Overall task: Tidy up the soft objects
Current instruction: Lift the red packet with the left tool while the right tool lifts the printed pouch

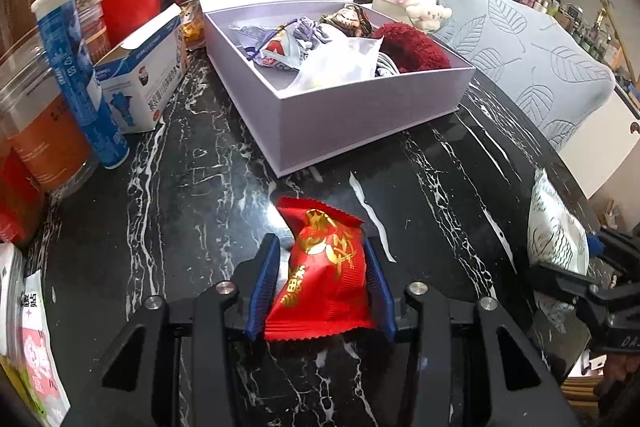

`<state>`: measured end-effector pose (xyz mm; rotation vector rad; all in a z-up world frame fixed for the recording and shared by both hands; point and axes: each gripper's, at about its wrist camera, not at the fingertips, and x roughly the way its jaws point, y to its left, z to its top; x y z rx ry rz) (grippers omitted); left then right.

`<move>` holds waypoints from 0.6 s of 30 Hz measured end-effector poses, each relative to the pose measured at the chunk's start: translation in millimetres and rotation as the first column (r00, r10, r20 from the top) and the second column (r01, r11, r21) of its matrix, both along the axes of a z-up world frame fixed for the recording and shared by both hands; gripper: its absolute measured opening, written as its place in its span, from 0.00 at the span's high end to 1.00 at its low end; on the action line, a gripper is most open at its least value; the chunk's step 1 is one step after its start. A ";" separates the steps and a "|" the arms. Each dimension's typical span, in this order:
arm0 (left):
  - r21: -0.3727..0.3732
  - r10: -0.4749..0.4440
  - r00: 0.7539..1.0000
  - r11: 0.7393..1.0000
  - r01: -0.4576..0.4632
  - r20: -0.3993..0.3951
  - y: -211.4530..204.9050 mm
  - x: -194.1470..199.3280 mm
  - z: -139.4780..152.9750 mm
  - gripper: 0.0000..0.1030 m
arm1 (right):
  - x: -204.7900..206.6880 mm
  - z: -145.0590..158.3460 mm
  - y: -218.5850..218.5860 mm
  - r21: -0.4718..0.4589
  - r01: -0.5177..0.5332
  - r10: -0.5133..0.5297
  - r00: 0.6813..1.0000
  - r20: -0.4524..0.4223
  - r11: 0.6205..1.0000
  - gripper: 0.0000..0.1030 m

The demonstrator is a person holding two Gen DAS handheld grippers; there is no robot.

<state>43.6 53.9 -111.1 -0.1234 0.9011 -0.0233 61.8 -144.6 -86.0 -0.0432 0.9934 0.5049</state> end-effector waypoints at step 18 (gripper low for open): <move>-0.013 -0.027 0.999 1.000 0.027 -0.017 -5.9 -26.9 -0.2 0.66 | -3.0 -9.5 4.5 -0.040 0.007 -0.007 1.000 0.008 0.999 0.17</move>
